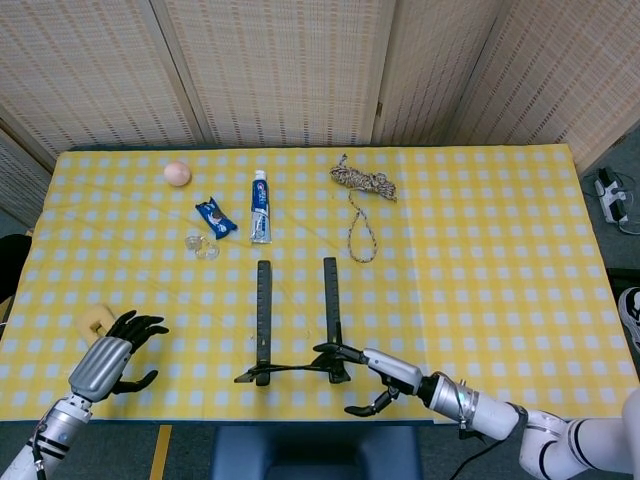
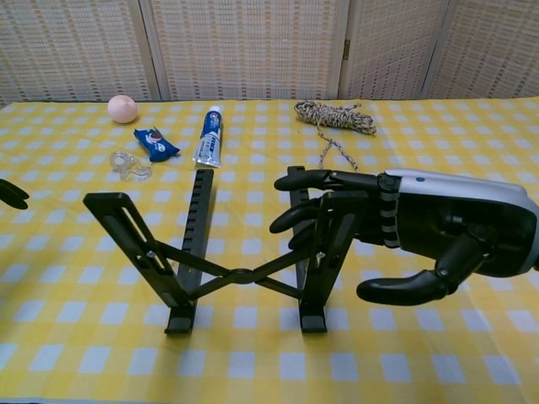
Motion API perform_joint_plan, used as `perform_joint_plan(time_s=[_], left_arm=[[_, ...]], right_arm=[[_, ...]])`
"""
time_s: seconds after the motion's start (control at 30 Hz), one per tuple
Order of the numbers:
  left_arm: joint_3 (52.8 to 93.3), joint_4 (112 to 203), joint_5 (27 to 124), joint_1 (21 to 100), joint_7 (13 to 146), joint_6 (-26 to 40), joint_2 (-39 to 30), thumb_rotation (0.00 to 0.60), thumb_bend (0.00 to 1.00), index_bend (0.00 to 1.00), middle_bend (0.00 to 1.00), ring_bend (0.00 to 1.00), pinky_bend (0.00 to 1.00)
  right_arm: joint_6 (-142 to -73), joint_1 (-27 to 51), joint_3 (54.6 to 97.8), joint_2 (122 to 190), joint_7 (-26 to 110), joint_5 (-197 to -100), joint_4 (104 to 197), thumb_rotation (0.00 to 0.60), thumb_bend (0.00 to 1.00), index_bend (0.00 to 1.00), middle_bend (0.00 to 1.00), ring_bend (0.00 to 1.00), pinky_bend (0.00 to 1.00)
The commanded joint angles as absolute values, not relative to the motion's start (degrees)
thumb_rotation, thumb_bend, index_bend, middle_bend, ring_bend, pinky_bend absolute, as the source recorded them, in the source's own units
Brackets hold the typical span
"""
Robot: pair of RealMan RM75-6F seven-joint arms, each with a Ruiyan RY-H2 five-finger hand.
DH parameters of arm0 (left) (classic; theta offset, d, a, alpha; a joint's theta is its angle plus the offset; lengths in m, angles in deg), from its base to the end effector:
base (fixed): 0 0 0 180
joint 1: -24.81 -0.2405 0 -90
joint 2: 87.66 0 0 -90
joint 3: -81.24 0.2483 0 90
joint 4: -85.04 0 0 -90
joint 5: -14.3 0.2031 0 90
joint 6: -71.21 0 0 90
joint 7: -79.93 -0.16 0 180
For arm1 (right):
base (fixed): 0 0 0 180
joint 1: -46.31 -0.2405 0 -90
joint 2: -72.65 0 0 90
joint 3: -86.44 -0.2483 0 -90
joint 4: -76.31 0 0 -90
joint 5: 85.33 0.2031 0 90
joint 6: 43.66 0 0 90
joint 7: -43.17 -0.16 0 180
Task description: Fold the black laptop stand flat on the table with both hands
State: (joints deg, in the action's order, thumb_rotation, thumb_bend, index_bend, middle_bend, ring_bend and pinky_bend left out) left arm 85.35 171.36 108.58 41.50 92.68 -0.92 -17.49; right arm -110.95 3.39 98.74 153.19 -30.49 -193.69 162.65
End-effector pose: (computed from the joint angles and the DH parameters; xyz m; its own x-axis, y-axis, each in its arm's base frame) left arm -0.2751 0.2217 0.0793 0.2824 0.3135 0.9066 0.9405 -0.2765 -0.1974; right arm -0.1387 -0.2381 -0.0106 -0.2779 -0.8908 0.3594 -0.7113 -0.0607 -0.7003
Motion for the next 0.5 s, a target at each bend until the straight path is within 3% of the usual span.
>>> perform_joint_plan(time_s=[0.03, 0.5], left_arm=[[85.4, 171.4, 108.5, 41.5, 92.7, -1.0, -17.5, 0.600, 0.34, 0.27, 0.19, 0.15, 0.07], [85.6, 171.0, 107.8, 41.8, 92.9, -0.6, -16.9, 0.600, 0.34, 0.27, 0.19, 0.15, 0.07]], right_arm=[[-110.6, 3.0, 98.7, 154.2, -31.9, -192.7, 161.5, 0.600, 0.34, 0.10, 0.20, 0.19, 0.01], [-109.5, 2.2, 100.2, 159.7, -48.5, -188.9, 154.3, 0.600, 0.34, 0.10, 0.20, 0.19, 0.01]])
